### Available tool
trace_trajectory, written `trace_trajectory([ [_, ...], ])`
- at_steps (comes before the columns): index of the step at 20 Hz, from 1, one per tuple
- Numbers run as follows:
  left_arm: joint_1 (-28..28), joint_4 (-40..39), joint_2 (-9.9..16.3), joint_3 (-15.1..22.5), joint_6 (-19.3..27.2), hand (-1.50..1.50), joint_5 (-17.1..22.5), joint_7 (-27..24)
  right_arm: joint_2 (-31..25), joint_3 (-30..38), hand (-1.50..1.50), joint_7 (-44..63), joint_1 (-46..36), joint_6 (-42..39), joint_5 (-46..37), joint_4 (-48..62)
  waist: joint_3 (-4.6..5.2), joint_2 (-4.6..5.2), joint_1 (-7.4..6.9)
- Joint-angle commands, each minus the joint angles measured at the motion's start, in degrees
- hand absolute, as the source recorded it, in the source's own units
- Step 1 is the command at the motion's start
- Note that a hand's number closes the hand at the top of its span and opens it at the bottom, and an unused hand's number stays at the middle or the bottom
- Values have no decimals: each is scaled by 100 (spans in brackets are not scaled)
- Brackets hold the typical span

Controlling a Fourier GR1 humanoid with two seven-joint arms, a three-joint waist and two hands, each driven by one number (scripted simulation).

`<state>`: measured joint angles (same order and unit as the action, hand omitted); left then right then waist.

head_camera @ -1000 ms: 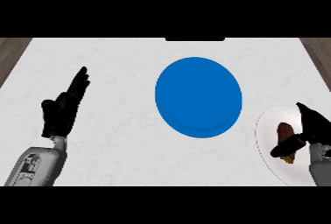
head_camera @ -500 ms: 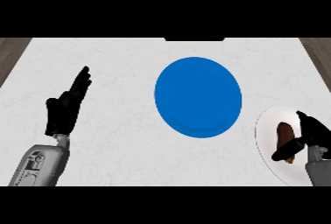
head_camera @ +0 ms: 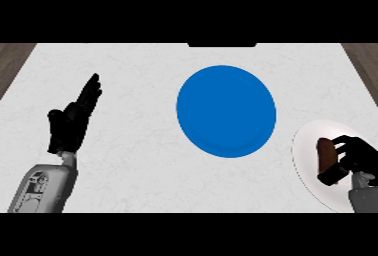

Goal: Pick the sweet potato from the plate and place it in the plate

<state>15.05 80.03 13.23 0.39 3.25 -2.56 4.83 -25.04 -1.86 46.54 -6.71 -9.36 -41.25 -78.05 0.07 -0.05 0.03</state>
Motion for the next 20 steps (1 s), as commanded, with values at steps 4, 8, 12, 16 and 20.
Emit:
trace_trajectory([
  [4,-71,-23,-45,-246,-216,0,-6,-110,-146,419,150,-595,-35,34,-267,231,-7,5,-1],
  [8,-179,162,-135,-121,-47,0,-187,-63,132,-180,150,-873,1144,367,-513,-1044,-5,-4,35],
  [12,-449,317,-142,-96,-32,0,-221,-44,-115,-84,150,-1381,2296,556,-374,-2381,-4,-18,81],
  [16,-304,239,-150,-124,-83,0,-178,-11,-38,-59,150,-1571,2070,1380,-937,-2698,-3,-16,76],
  [20,-156,300,-145,-154,-120,0,-113,158,17,117,150,-1846,1857,1962,-1062,-3416,-5,-25,79],
])
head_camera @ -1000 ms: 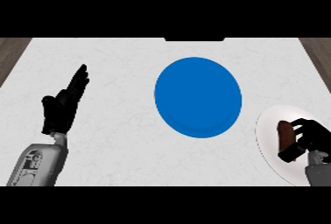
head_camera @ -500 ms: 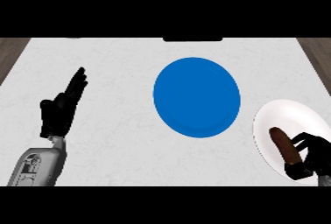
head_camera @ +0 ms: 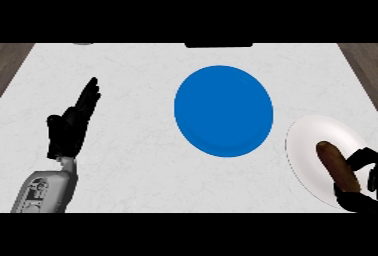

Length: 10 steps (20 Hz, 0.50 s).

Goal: Pick the sweet potato from the plate and place it in the plate

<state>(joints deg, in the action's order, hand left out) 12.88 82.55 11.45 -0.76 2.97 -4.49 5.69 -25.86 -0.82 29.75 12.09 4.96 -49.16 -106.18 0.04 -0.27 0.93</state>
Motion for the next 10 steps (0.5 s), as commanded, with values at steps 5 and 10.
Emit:
trace_trajectory([
  [5,20,67,-173,119,113,0,-126,56,-34,-196,150,-331,-352,215,-256,-1577,1,7,-69],
  [10,246,-359,-53,-134,-121,0,42,-171,222,-420,150,-249,-1201,-299,111,-1496,0,33,-103],
])
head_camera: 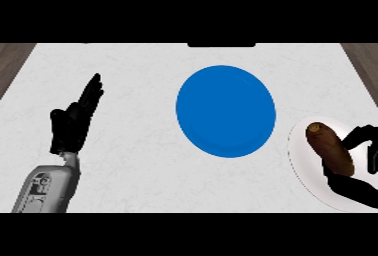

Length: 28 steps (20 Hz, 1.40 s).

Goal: Pick the sweet potato from the plate and place it in the plate

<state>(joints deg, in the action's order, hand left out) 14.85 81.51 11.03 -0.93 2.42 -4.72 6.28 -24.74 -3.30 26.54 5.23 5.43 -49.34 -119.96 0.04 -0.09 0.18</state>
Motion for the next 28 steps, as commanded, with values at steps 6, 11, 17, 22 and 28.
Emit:
trace_trajectory([
  [6,-2,282,-53,67,-60,0,-53,251,970,-623,150,826,-2158,-610,17,1161,-2,18,-125],
  [11,247,-290,3,-89,-174,0,-57,-165,1543,-716,150,488,-3040,-300,-59,2580,-2,34,-94],
  [17,-102,99,-366,204,105,0,-274,-16,2041,-1006,150,551,-3614,32,-784,4156,-2,29,-114],
  [22,102,-23,-137,-34,-71,0,-139,-58,2189,-753,150,503,-4548,177,-1070,6086,-3,58,-173],
  [28,78,-1,-178,-17,-145,0,-108,-43,2467,-591,-150,299,-4824,1494,271,7480,-9,70,-244],
])
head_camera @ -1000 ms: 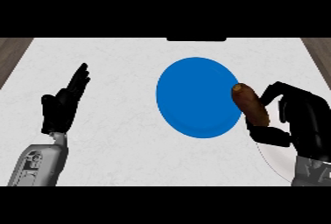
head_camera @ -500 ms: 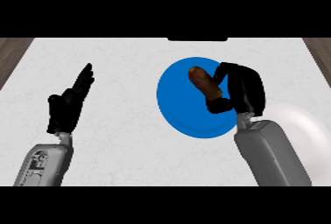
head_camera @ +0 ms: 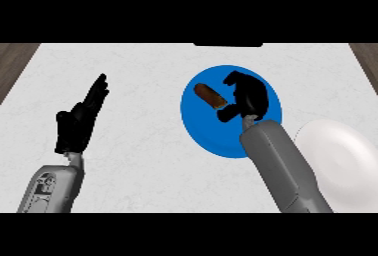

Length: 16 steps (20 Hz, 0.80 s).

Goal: Pick the sweet potato from the plate and place it in the plate

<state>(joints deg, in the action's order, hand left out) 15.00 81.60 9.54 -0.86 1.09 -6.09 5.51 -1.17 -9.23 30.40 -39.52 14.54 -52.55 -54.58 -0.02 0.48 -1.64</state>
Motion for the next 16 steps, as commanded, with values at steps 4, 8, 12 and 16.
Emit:
trace_trajectory([
  [4,132,107,82,-90,-169,0,100,214,114,-48,-150,-986,-373,1294,1079,1864,-4,7,-29],
  [8,81,-200,-24,-2,-50,0,-87,-213,116,351,-150,-1756,-599,1360,1993,1509,-4,11,4],
  [12,29,-247,79,-176,-94,0,18,-146,116,797,-150,-2405,-350,1963,2517,980,-4,-6,84],
  [16,-65,-23,60,-123,-57,0,-35,30,54,1208,-150,-2287,-1,2140,2821,344,0,-53,192],
])
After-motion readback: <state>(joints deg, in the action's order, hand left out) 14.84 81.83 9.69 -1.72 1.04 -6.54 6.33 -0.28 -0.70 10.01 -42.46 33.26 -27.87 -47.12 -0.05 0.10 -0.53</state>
